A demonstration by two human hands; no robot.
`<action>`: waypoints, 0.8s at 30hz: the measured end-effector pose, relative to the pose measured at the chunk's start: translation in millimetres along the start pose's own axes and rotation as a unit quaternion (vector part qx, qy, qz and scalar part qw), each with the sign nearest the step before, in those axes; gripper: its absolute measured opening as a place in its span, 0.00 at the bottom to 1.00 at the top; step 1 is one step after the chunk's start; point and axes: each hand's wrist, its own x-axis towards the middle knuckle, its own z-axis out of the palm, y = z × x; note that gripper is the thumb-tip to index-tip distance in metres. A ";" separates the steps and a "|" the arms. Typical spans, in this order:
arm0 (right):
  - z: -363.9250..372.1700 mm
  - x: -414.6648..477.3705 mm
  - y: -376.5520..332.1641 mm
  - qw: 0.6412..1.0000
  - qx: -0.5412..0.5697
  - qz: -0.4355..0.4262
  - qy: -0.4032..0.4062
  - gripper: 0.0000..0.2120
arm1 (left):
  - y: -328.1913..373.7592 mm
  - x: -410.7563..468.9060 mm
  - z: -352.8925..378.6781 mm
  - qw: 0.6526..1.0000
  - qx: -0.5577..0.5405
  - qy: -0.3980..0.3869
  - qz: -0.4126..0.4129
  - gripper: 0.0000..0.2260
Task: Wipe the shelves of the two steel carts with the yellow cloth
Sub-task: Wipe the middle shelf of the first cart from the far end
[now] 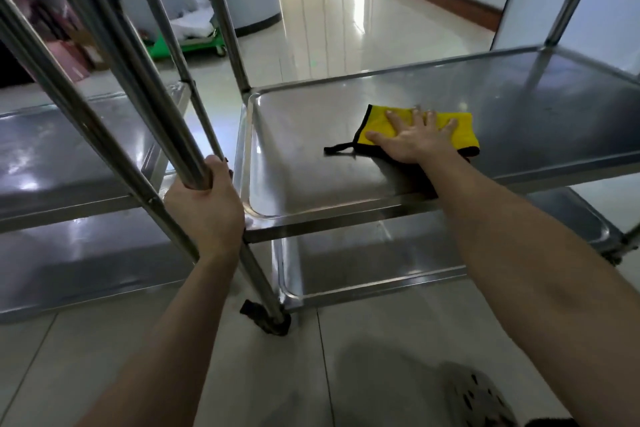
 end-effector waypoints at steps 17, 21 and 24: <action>34.1 -101.8 -157.9 0.948 0.001 -0.313 -0.057 0.30 | 2.3 0.8 2.1 0.998 0.020 0.011 0.059 0.21; 30.3 -107.3 -95.1 0.960 0.002 -0.276 -0.045 0.31 | 2.9 -1.7 0.0 0.997 0.033 -0.007 0.065 0.19; 19.4 -108.5 -41.8 0.982 -0.009 -0.186 -0.029 0.36 | 2.0 -0.9 -1.4 0.998 0.030 -0.024 0.054 0.18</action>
